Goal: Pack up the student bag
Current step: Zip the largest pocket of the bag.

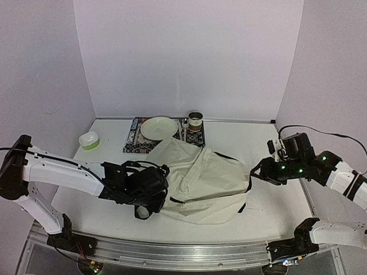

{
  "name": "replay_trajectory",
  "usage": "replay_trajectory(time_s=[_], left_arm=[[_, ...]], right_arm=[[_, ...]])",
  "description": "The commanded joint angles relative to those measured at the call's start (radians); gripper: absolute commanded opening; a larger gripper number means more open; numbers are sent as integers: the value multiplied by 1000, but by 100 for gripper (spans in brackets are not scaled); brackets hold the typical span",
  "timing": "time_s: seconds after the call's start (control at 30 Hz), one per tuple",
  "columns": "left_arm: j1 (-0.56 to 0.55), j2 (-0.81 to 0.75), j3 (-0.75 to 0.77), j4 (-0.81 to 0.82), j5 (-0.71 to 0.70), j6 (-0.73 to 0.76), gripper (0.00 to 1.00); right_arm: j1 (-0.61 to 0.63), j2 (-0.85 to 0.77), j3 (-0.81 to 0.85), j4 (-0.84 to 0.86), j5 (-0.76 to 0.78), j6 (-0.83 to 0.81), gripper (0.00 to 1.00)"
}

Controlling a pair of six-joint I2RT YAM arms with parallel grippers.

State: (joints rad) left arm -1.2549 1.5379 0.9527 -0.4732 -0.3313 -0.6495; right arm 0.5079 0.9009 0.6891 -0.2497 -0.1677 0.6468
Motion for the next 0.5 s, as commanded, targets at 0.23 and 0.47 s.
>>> replay_trajectory(time_s=[0.23,0.47], left_arm=[[190,-185,136,-34,-187,94,76],[454,-391,84,-22,-160,117,100]], right_arm=[[-1,-161,74,-126,421,-212,96],[-2,-292,81,-189,653,-296,98]])
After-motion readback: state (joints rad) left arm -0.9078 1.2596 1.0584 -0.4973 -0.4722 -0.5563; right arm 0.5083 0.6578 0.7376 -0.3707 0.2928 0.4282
